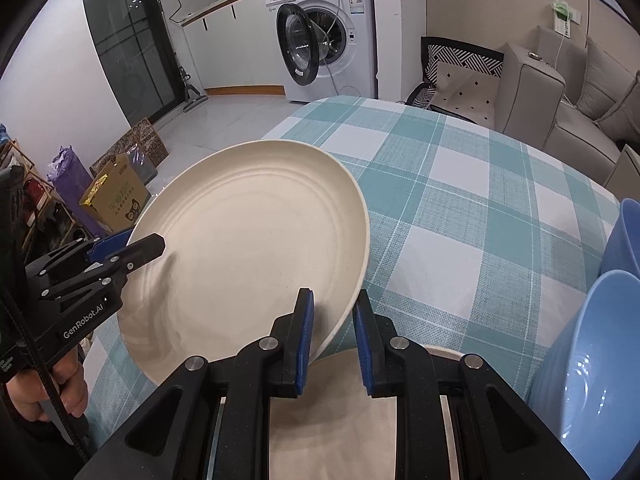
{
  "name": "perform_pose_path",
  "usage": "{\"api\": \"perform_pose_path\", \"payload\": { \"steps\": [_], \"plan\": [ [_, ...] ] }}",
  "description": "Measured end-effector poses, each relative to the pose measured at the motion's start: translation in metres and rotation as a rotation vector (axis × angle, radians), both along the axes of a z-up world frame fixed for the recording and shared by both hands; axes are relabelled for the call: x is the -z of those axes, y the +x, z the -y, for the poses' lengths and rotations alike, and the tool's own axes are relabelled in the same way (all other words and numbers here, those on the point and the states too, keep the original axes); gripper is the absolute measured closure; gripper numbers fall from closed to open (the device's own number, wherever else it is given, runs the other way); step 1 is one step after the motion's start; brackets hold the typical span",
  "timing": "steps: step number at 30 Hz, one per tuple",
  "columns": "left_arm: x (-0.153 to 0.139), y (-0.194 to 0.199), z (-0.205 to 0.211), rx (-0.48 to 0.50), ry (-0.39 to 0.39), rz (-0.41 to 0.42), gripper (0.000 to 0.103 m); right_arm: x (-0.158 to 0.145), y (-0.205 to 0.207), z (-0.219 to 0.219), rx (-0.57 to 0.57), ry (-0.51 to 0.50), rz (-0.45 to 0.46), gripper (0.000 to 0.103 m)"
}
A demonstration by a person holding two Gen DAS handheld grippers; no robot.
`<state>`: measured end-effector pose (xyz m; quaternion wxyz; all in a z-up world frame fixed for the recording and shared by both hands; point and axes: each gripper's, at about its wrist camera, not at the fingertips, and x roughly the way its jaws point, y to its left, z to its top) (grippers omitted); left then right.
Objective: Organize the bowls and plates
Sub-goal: 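Lift the large cream plate with both grippers and carry it toward the blue bowls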
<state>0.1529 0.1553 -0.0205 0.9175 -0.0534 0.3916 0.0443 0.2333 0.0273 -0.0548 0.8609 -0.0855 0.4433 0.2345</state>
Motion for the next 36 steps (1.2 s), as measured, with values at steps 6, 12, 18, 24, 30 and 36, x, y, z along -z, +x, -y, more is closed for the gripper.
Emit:
{"api": "perform_pose_path", "payload": {
  "steps": [6, 12, 18, 24, 30, 36],
  "plan": [
    [-0.002, -0.001, 0.011, 0.015, 0.007, 0.001, 0.073, -0.005, -0.005, 0.013, 0.013, 0.013, 0.006, 0.083],
    [-0.002, -0.002, 0.025, 0.042, 0.019, 0.001, 0.073, -0.006, -0.01, 0.028, 0.029, 0.014, 0.009, 0.083],
    [-0.003, -0.003, 0.039, 0.064, 0.035, 0.0, 0.073, -0.008, -0.016, 0.043, 0.048, 0.016, 0.015, 0.083],
    [-0.007, -0.007, 0.052, 0.092, 0.046, 0.007, 0.073, -0.012, -0.024, 0.058, 0.061, 0.022, 0.021, 0.083],
    [-0.009, -0.011, 0.064, 0.119, 0.062, 0.011, 0.073, -0.014, -0.033, 0.072, 0.078, 0.028, 0.021, 0.083],
    [-0.009, -0.014, 0.076, 0.143, 0.076, 0.01, 0.073, -0.013, -0.041, 0.088, 0.094, 0.042, 0.016, 0.083]
  ]
}}
